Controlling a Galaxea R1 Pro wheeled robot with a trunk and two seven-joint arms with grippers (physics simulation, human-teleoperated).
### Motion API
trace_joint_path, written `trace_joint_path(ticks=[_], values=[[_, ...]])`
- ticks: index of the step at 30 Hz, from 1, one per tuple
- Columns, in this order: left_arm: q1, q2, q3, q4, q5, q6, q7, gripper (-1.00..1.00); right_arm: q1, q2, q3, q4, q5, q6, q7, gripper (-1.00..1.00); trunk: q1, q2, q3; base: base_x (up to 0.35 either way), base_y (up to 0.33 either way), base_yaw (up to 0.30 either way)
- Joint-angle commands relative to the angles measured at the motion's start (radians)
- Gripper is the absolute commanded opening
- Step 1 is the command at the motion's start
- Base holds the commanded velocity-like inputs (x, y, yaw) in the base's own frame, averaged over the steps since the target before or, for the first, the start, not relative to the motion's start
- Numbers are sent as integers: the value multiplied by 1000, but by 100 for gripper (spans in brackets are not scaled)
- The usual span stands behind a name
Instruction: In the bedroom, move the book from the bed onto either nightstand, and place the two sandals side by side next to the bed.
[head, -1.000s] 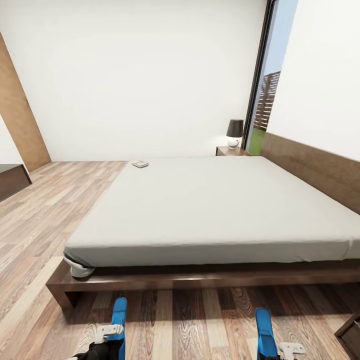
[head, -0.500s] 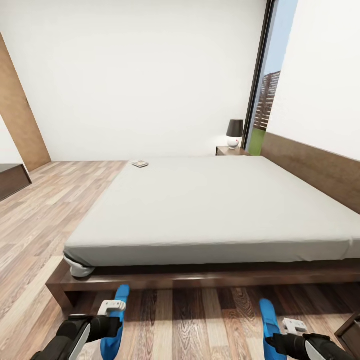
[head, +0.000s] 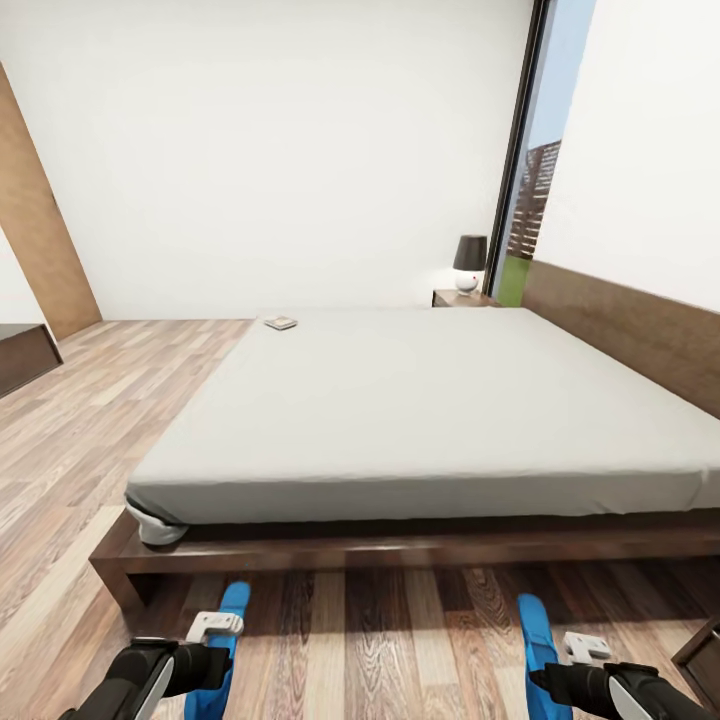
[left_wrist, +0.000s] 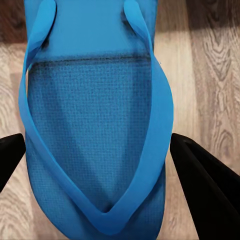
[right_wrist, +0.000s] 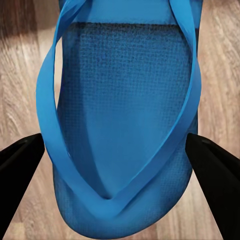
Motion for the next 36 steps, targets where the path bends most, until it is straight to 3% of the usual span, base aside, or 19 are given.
trace_joint_path(ticks=[1, 11, 15, 16, 18, 19, 22, 25, 29, 36], values=[[-1, 1, -2, 0, 4, 5, 0, -100, 0, 0, 3, -1, -6, 5, 1, -100, 4, -8, -4, 0, 0, 0], [0, -1, 46, 2, 4, -1, -1, -100, 0, 1, 8, 4, -5, 4, 1, -100, 42, -78, -36, 0, 0, 0], [0, -1, 49, 2, 4, -1, -1, -100, 0, -6, 2, -4, -4, 16, 1, -100, 57, -106, -48, 0, 0, 0], [0, -1, 50, 2, 4, -1, -1, -100, -1, -13, 2, -7, -4, 28, 1, -100, 61, -113, -51, 0, 0, 0], [0, -1, 50, 2, 4, -1, -1, -100, -1, -78, 0, -18, -3, 102, 2, -100, 69, -127, -57, 0, 0, 0], [0, -1, 50, 2, 4, -1, -1, -100, -1, -124, 0, -21, -3, 123, 3, -100, 73, -134, -61, 0, 0, 0], [1, -1, 50, 2, 4, -1, -1, -100, -1, -189, 1, -24, -4, 140, 6, -100, 84, -155, -70, 0, 0, 0], [1, -4, 49, 2, 4, -1, -2, -100, -1, -205, 1, -56, -3, 144, 6, -100, 96, -176, -79, 0, 0, 0], [0, -6, 48, 2, 5, -1, -1, -100, -1, -207, 2, -130, -3, 185, 6, -100, 111, -204, -92, 0, 0, 0], [1, -7, 48, 2, 6, -1, -2, -100, -1, -206, 4, -141, -2, 202, 6, -100, 124, -226, -117, 0, 0, 0]])
